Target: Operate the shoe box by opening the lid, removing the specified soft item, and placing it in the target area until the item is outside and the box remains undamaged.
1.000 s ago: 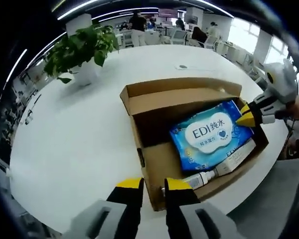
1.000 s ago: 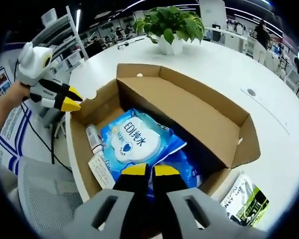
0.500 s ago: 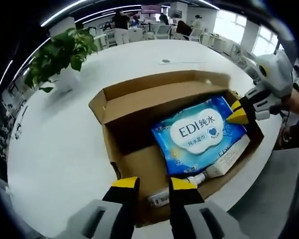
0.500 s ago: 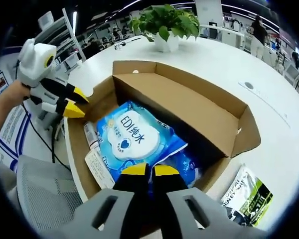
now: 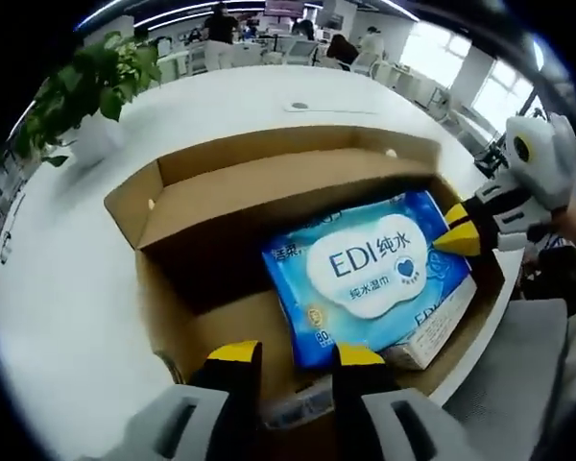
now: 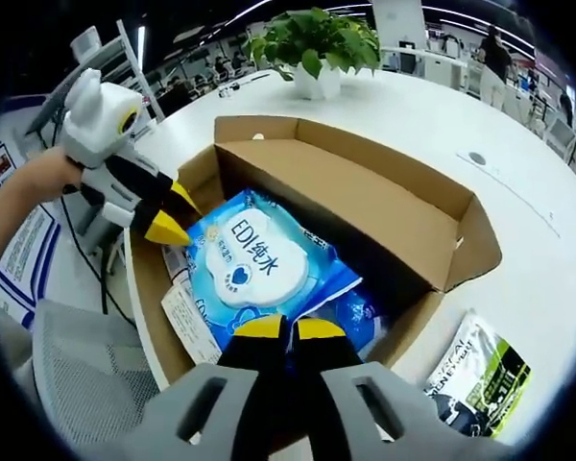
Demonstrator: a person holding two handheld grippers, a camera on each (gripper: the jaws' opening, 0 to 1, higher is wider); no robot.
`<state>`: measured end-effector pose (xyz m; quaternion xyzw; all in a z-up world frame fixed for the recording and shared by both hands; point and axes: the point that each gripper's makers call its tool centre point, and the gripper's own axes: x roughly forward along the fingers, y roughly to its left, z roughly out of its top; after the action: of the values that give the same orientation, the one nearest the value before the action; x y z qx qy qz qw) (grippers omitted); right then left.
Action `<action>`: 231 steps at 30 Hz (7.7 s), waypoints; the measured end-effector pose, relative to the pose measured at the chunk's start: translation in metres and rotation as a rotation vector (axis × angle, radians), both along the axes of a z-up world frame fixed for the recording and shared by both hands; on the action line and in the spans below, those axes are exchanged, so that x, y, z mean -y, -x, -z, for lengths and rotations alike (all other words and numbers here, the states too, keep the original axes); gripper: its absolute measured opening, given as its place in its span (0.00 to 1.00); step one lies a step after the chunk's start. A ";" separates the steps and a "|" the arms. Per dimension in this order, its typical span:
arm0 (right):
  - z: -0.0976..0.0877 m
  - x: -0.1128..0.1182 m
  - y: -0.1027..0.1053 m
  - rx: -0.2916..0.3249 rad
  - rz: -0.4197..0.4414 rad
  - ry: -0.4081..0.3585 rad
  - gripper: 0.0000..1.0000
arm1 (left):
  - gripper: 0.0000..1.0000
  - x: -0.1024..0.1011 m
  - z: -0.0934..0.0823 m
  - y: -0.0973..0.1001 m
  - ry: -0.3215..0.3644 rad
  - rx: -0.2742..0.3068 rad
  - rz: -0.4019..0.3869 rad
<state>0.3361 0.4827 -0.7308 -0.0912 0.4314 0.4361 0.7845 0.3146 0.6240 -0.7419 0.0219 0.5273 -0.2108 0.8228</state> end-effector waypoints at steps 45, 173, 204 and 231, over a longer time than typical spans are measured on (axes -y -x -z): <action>-0.008 -0.002 -0.002 0.009 0.091 -0.076 0.00 | 0.03 0.011 -0.008 -0.007 0.138 0.020 -0.122; -0.103 0.131 -0.015 0.060 0.313 -0.235 0.00 | 0.03 0.144 -0.107 -0.017 0.353 0.115 -0.020; -0.100 0.213 -0.025 0.097 0.428 -0.204 0.00 | 0.03 0.226 -0.103 -0.035 0.358 0.135 0.088; -0.041 0.248 -0.048 0.056 0.468 -0.113 0.00 | 0.03 0.265 -0.048 -0.057 0.262 0.060 0.156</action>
<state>0.3838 0.2347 -0.6894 0.0431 0.3937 0.2632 0.8797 0.3717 0.3593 -0.6943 -0.0384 0.4669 -0.3405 0.8152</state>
